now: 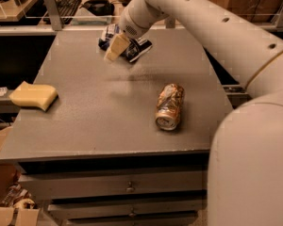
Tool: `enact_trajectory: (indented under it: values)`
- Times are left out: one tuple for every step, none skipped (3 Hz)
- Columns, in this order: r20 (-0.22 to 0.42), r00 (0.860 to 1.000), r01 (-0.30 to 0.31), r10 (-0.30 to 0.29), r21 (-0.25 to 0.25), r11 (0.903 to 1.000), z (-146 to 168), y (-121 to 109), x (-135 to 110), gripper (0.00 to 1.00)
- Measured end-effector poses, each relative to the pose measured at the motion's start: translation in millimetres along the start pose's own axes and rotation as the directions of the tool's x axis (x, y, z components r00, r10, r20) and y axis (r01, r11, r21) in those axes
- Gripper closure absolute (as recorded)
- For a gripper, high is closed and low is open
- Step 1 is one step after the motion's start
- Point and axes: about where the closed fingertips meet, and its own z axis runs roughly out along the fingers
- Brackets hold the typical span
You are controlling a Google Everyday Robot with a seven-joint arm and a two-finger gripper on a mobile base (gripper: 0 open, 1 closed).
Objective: Pick blue chip bag
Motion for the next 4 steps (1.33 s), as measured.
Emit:
enact_trajectory:
  values:
    - [-0.022, 0.999, -0.032, 0.032, 0.009, 0.9995, 30.8, -18.7, 10.3, 0.0]
    - [-0.037, 0.997, -0.064, 0.065, 0.013, 0.9978, 59.0, -33.1, 24.7, 0.0]
    - [0.003, 0.997, -0.077, 0.077, 0.025, 0.9967, 73.9, -42.8, 26.8, 0.25]
    - [0.05, 0.997, -0.062, 0.061, 0.033, 0.9975, 73.2, -43.2, 17.1, 0.47]
